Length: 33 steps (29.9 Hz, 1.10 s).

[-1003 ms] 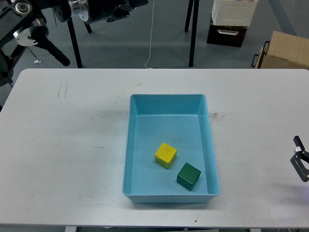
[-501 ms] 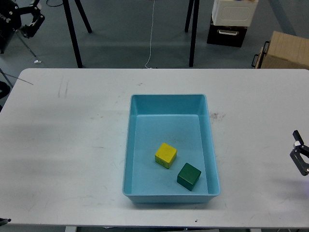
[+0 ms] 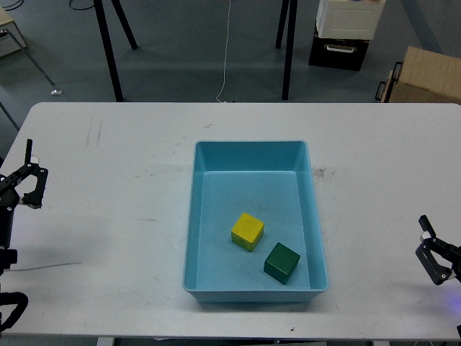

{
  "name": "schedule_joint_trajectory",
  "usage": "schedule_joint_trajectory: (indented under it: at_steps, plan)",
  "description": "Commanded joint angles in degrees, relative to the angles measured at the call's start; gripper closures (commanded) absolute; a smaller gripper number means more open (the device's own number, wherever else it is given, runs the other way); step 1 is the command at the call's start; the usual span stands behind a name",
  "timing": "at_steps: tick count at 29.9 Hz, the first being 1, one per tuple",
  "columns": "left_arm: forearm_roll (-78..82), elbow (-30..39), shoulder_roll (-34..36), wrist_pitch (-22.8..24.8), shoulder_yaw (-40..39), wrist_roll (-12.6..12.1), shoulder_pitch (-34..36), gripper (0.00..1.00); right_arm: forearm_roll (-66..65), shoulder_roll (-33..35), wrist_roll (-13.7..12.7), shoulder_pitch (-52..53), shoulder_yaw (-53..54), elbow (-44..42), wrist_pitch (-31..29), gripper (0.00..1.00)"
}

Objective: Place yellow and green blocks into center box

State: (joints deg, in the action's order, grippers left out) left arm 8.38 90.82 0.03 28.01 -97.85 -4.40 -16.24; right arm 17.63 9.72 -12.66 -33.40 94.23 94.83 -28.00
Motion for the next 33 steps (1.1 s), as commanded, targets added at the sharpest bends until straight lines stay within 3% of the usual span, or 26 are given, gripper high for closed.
schedule_joint_trajectory:
  at_steps: [1,6,33]
  plan:
    - [-3.36,0.49,-0.03,-0.01,3.19,0.00,-7.48,0.00,-0.05,-1.19,0.00,-2.80,-0.10,0.80,0.00,0.00]
    - [-11.45,0.32,-0.03,-0.01,10.92,-0.52,-13.72,0.00,-0.05,-2.69,0.00,-3.95,0.69,1.24,0.00,0.00]
    - [-11.98,0.40,-0.03,-0.01,11.98,-0.61,-13.91,0.00,0.12,-2.42,0.26,-6.06,5.96,4.23,0.00,0.00]
